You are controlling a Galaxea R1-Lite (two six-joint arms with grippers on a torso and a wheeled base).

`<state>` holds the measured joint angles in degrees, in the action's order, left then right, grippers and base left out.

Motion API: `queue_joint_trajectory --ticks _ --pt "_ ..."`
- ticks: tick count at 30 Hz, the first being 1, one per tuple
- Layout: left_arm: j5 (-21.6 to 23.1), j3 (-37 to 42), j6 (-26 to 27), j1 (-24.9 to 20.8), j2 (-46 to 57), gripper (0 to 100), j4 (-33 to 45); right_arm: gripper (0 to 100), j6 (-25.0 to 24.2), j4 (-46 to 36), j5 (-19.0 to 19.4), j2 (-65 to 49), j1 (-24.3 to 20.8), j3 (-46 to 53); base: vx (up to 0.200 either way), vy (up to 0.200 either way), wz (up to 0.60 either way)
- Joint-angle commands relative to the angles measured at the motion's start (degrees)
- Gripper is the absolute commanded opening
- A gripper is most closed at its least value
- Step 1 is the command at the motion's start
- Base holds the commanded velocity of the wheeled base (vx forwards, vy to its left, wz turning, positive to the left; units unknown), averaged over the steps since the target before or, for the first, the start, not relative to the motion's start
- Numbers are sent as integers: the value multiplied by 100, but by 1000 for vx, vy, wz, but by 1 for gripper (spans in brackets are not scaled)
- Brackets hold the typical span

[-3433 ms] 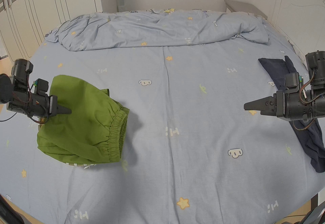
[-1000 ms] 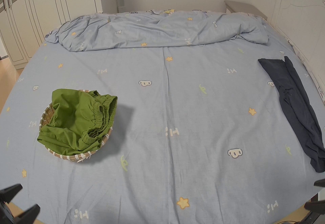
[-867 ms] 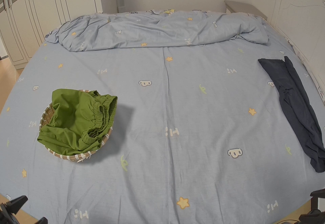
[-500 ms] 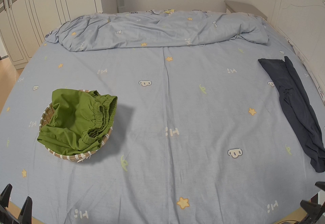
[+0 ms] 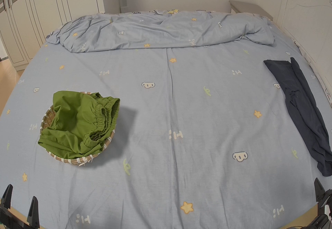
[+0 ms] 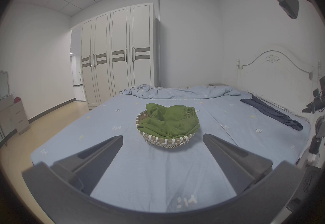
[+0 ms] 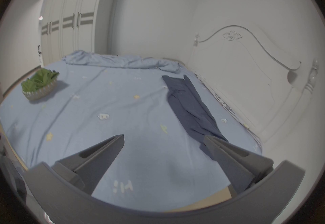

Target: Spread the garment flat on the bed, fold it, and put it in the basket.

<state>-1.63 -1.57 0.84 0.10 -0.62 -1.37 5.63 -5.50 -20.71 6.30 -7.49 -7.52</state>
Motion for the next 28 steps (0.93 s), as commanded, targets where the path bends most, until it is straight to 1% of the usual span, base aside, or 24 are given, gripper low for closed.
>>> queue_joint_trajectory --ticks 1,2,3,4,5,6,8,9,10,11,12,14,17,28 --pt "190 157 -5 -1 62 100 -48 100 122 -153 6 -129 608 251 0 0 0" --pt "216 157 4 -1 62 100 -39 100 122 -153 129 -235 669 251 0 0 0" --pt "216 157 4 -1 62 100 -39 100 122 -153 129 -235 669 251 0 0 0" --pt "216 157 13 -1 62 100 -39 100 122 -145 349 -393 713 251 0 0 0" --pt "216 157 -14 -1 53 100 -39 100 52 -65 665 -569 731 321 0 0 0" --pt "225 157 -23 -1 62 100 -39 100 17 -4 700 -586 731 357 0 0 0" --pt "190 157 -137 8 62 100 -22 100 -467 559 841 -586 731 620 0 0 0" --pt "172 157 -172 8 62 100 -22 100 -616 761 1034 -586 731 708 0 0 0" --pt "155 157 -181 8 62 100 -22 100 -765 910 1386 -595 722 752 0 0 0" --pt "155 157 -172 8 62 100 -22 100 -871 893 1693 -604 731 752 0 0 0" --pt "155 157 -163 8 62 100 -22 100 -844 761 1851 -595 731 752 0 0 0" --pt "163 157 -102 -1 62 100 -22 100 -721 559 1931 -595 731 752 0 0 0" --pt "172 157 -102 -1 62 100 -22 100 -510 585 2018 -586 731 752 0 0 0" --pt "172 157 -102 -1 62 100 -22 100 -546 611 2045 -586 731 752 0 0 0"
